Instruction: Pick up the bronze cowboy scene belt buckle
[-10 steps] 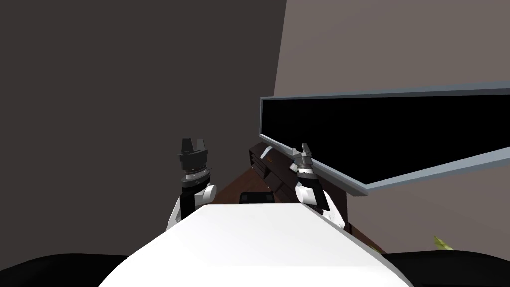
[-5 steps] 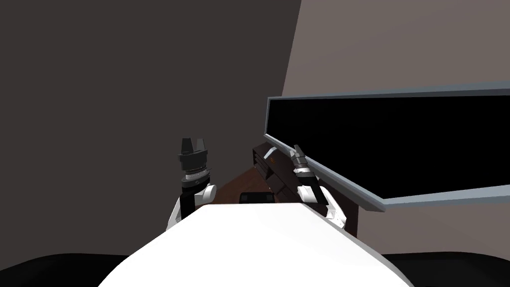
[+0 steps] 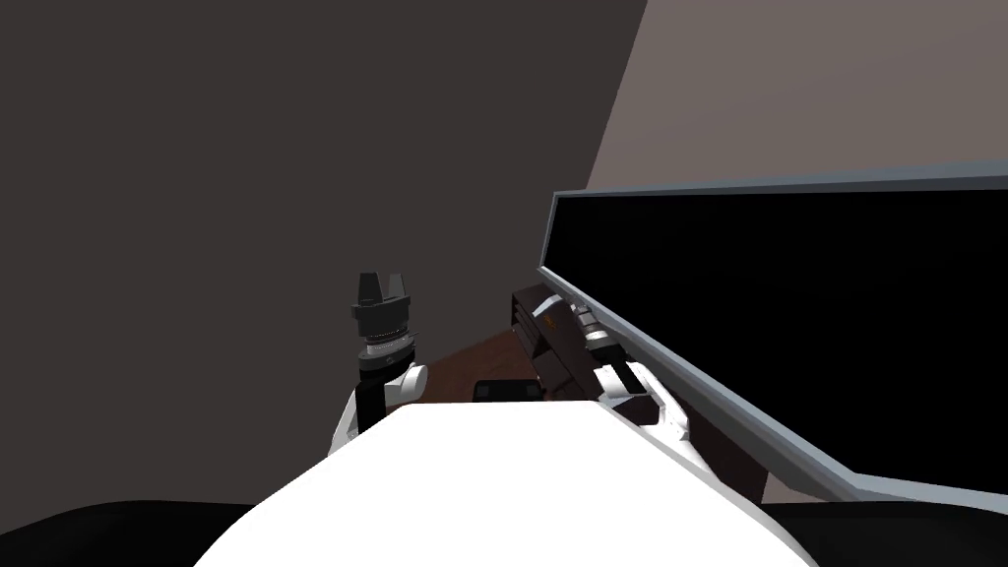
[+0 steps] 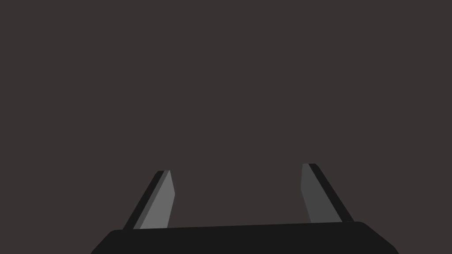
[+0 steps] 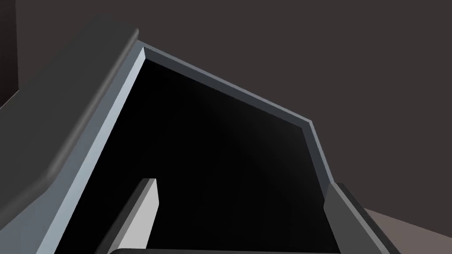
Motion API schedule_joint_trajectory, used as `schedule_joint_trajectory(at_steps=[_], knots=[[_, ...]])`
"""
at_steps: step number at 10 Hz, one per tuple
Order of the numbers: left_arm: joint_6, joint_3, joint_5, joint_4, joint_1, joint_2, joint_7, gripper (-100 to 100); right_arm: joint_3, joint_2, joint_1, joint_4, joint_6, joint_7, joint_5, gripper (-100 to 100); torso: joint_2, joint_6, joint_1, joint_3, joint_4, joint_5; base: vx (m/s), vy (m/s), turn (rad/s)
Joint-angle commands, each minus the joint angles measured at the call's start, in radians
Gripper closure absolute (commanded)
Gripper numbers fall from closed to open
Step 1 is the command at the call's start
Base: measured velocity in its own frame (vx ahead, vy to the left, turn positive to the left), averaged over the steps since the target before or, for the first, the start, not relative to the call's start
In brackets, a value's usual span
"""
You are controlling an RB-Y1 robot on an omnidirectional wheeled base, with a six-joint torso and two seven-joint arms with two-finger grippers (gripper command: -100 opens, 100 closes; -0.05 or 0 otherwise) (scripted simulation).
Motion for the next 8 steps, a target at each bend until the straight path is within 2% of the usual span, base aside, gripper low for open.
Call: schedule_joint_trajectory(at_steps=[1,2,4,5,8], knots=[[0.0,0.0,0.0,0.0,0.0,0.0,0.0,0,0.021,-0.05,-0.001,0.027,0.04,0.017,0.032,-100,0.0,0.0,0.0,0.0,0.0,0.0,0.001,-0.053,0.303],[0.0,0.0,0.0,0.0,0.0,0.0,0.0,0,0.021,-0.057,-0.001,0.027,0.04,0.017,0.032,-100,0.0,0.0,0.0,0.0,0.0,0.0,-0.003,-0.045,0.104],[0.0,0.0,0.0,0.0,0.0,0.0,0.0,0,0.046,-0.123,0.001,0.074,0.079,0.035,0.066,-100,0.0,0.001,0.001,0.0,0.0,0.0,0.0,-0.032,0.294],[0.0,0.0,0.0,0.0,0.0,0.0,0.0,0,0.046,-0.129,0.001,0.074,0.079,0.035,0.066,-100,0.0,0.0,0.001,0.0,0.0,0.0,0.004,-0.036,0.151],[0.0,0.0,0.0,0.0,0.0,0.0,0.0,0,0.09,-0.23,0.012,0.147,0.136,0.066,0.111,-100,-0.001,0.0,0.001,-0.001,0.0,0.0,0.013,-0.031,0.34]])
